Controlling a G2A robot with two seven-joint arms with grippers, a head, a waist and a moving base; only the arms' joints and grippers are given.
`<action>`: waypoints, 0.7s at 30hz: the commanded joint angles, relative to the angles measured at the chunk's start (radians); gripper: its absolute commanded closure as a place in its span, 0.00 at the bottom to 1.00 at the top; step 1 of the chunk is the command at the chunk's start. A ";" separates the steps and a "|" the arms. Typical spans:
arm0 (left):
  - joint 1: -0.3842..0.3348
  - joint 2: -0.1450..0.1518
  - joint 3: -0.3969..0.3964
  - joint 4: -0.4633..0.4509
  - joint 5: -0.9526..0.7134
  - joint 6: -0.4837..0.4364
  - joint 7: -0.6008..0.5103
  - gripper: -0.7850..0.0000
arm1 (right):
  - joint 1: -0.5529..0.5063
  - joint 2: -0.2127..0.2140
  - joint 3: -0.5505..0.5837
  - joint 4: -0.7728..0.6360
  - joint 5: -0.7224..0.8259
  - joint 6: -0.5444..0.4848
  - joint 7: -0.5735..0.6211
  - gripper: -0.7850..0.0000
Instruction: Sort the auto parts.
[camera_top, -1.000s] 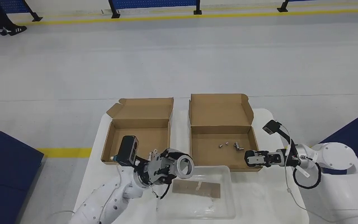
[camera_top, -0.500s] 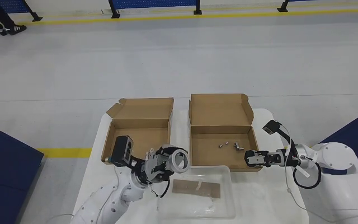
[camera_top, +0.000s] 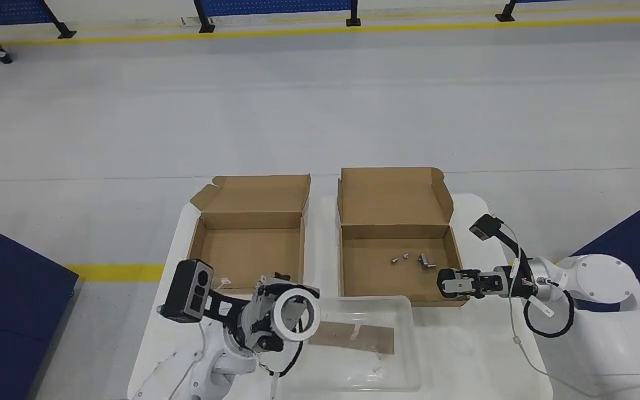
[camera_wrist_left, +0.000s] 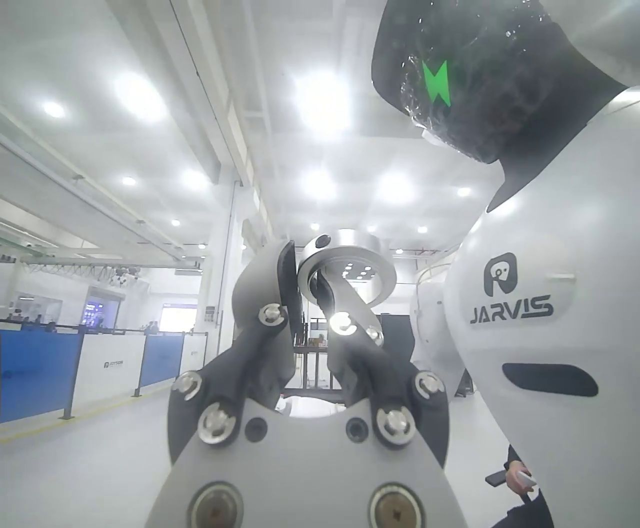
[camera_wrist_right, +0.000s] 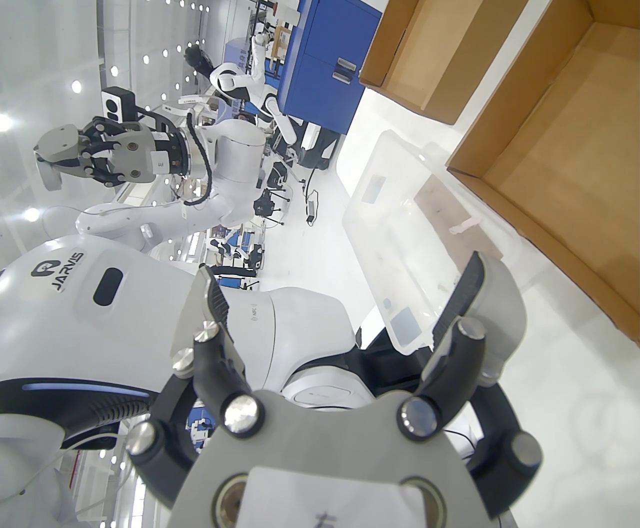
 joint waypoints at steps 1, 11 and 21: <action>0.005 -0.002 -0.005 -0.004 0.015 -0.001 -0.001 1.00 | 0.000 0.000 0.000 0.000 0.000 0.000 0.000 0.00; 0.008 -0.006 -0.010 -0.027 0.028 0.000 0.000 1.00 | 0.000 0.000 0.000 0.000 0.000 0.000 0.000 0.00; 0.026 -0.021 -0.021 -0.091 -0.085 0.012 0.012 1.00 | 0.000 0.000 0.000 0.000 0.000 0.000 0.000 0.00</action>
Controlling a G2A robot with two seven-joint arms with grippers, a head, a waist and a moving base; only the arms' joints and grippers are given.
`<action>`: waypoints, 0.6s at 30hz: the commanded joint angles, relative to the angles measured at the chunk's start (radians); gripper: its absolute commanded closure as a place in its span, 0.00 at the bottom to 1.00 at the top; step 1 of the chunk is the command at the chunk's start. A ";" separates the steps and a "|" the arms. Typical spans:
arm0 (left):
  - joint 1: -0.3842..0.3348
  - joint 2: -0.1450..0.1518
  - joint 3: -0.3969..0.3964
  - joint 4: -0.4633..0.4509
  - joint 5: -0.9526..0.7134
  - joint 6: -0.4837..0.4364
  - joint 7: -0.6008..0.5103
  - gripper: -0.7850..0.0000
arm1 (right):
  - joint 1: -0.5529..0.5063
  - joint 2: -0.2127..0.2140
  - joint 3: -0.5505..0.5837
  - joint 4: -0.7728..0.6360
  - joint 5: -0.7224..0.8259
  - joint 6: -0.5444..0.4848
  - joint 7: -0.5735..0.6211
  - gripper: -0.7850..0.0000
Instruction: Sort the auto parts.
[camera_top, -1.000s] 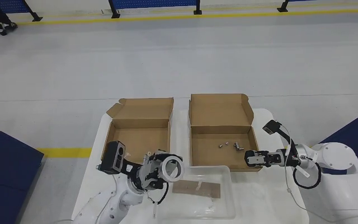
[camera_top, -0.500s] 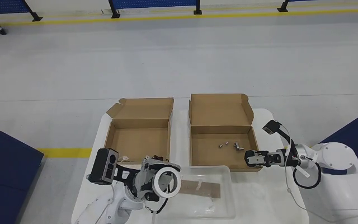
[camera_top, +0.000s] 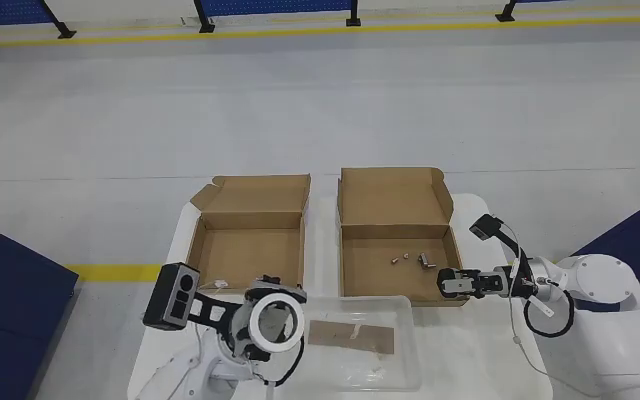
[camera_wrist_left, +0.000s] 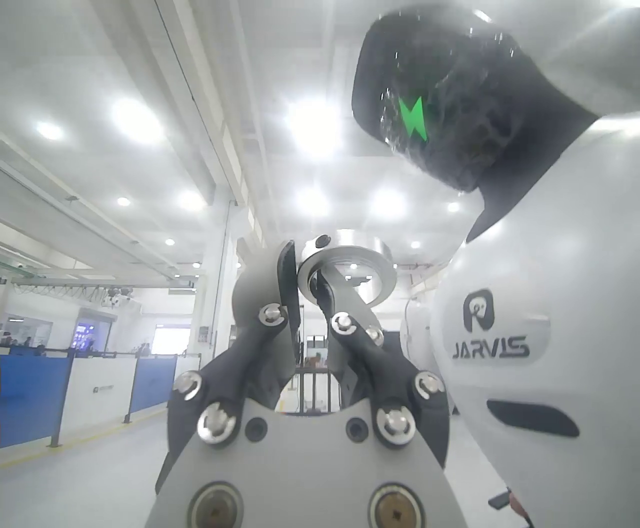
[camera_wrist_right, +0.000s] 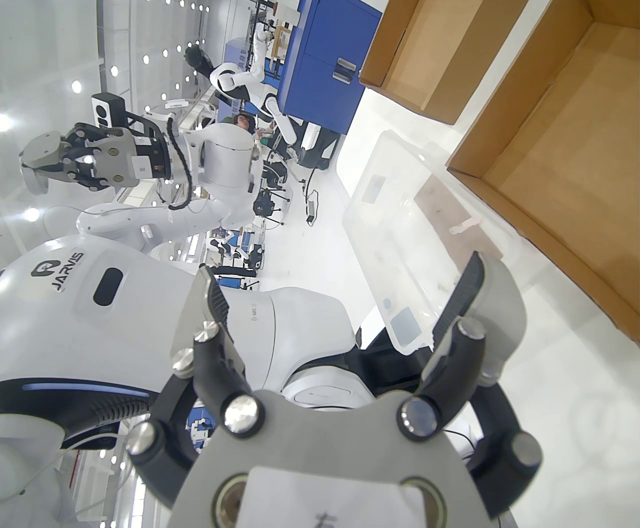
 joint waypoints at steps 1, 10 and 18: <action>0.006 -0.005 -0.003 -0.009 -0.031 0.004 0.004 1.00 | 0.000 0.000 0.000 0.000 0.000 0.000 0.000 0.00; 0.028 -0.035 -0.029 -0.032 -0.126 -0.007 -0.008 1.00 | 0.000 0.000 0.000 0.000 0.000 0.000 0.000 0.00; 0.040 -0.046 -0.048 -0.025 -0.127 -0.032 -0.033 1.00 | 0.000 0.000 0.000 0.000 0.000 0.000 0.000 0.00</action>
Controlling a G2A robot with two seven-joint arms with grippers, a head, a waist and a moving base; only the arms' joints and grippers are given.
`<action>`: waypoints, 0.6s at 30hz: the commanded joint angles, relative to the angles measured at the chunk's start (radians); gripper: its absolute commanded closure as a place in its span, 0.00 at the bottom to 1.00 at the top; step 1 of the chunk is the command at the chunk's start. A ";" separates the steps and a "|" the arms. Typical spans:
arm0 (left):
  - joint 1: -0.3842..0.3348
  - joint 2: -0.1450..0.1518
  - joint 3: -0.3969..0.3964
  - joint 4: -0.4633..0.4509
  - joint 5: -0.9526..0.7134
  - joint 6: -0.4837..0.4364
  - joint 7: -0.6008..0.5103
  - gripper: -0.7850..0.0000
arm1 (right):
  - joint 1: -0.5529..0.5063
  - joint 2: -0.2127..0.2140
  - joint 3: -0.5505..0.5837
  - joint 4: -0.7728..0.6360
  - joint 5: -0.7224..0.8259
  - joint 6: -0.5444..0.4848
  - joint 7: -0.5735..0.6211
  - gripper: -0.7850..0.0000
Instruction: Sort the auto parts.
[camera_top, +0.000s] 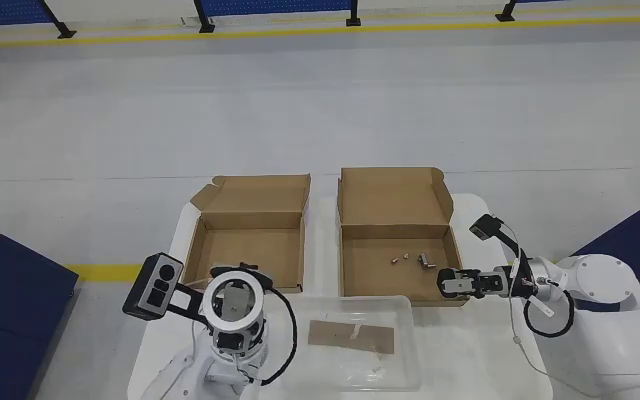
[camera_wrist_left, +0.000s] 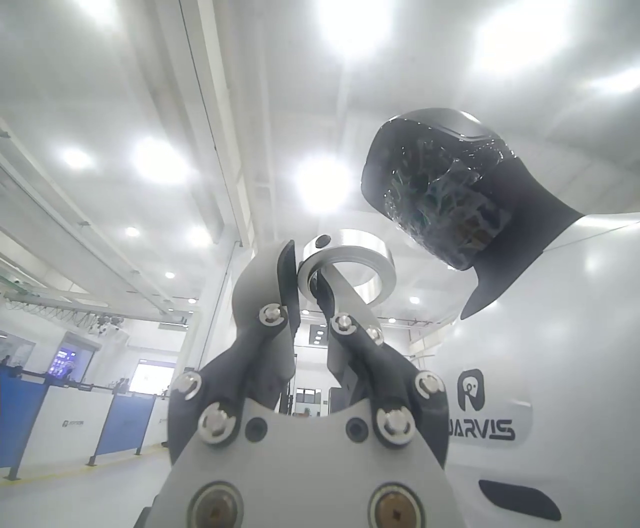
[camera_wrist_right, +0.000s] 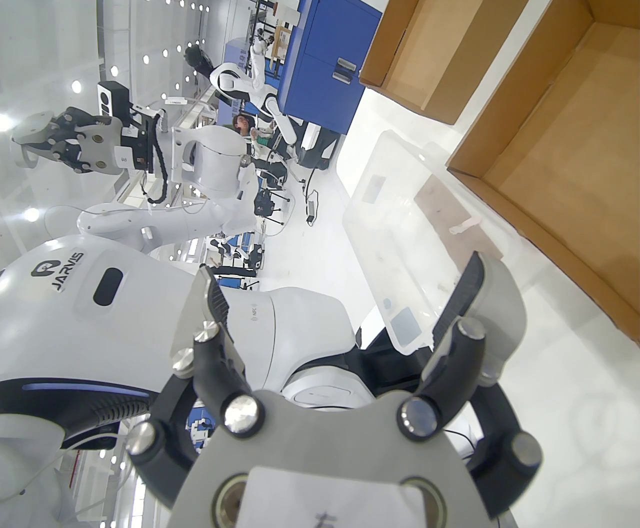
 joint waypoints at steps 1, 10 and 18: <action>0.000 0.000 0.000 0.000 -0.001 0.001 0.001 1.00 | 0.000 0.000 0.000 0.000 0.000 0.000 0.000 0.00; -0.026 -0.013 -0.011 -0.054 -0.069 0.054 -0.116 1.00 | 0.000 0.000 0.000 0.000 0.000 0.000 0.000 0.00; -0.064 -0.030 -0.026 -0.071 -0.122 0.075 -0.201 1.00 | 0.000 0.000 0.000 0.000 0.000 0.000 0.000 0.00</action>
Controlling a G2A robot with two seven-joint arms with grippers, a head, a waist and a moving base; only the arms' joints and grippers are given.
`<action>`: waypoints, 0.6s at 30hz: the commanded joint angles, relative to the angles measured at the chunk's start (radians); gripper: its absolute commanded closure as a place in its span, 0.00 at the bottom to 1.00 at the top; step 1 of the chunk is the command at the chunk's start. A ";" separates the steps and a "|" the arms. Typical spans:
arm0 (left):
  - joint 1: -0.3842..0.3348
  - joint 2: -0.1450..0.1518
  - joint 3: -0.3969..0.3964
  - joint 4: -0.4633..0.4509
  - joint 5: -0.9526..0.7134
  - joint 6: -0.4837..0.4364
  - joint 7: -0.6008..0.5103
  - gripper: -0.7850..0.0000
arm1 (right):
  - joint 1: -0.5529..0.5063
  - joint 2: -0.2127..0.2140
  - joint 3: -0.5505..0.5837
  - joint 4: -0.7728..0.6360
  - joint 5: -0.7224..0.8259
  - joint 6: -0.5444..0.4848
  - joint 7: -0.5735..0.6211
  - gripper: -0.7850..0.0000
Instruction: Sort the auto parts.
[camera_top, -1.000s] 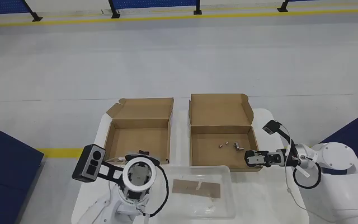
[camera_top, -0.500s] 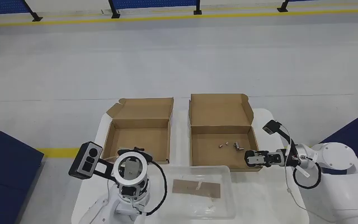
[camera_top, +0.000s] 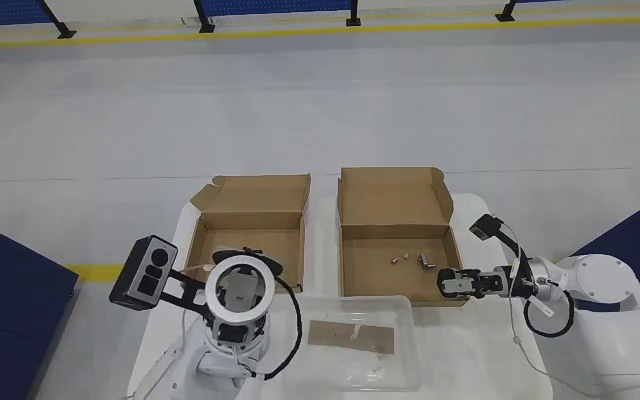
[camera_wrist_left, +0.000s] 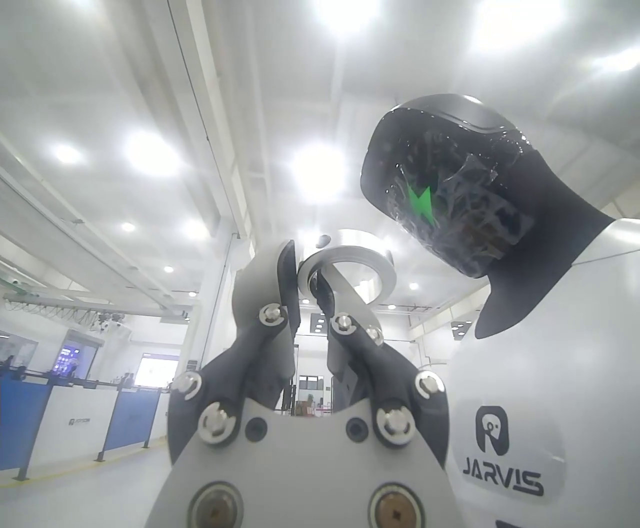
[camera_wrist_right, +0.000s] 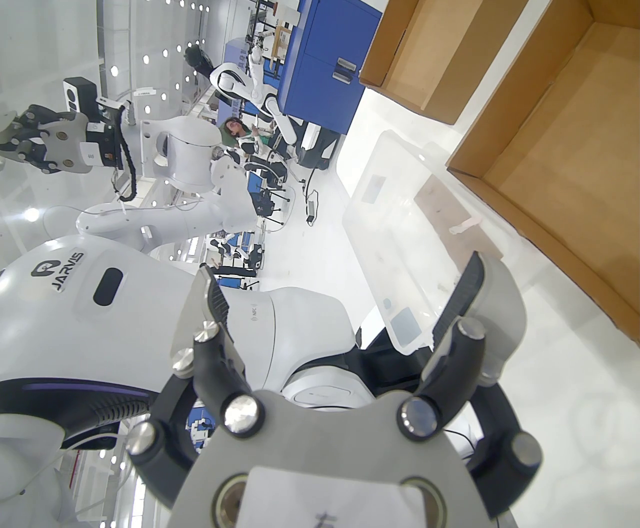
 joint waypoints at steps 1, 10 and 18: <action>-0.006 -0.004 -0.006 0.001 -0.005 0.009 -0.022 1.00 | 0.000 0.000 0.000 0.000 0.000 0.000 0.000 0.00; 0.004 -0.018 -0.026 -0.019 -0.009 0.020 -0.068 1.00 | 0.000 0.000 0.000 0.000 0.000 0.000 0.000 0.00; 0.017 -0.025 -0.027 -0.027 -0.016 0.009 -0.089 1.00 | 0.000 0.000 0.000 0.000 0.000 0.000 0.000 0.00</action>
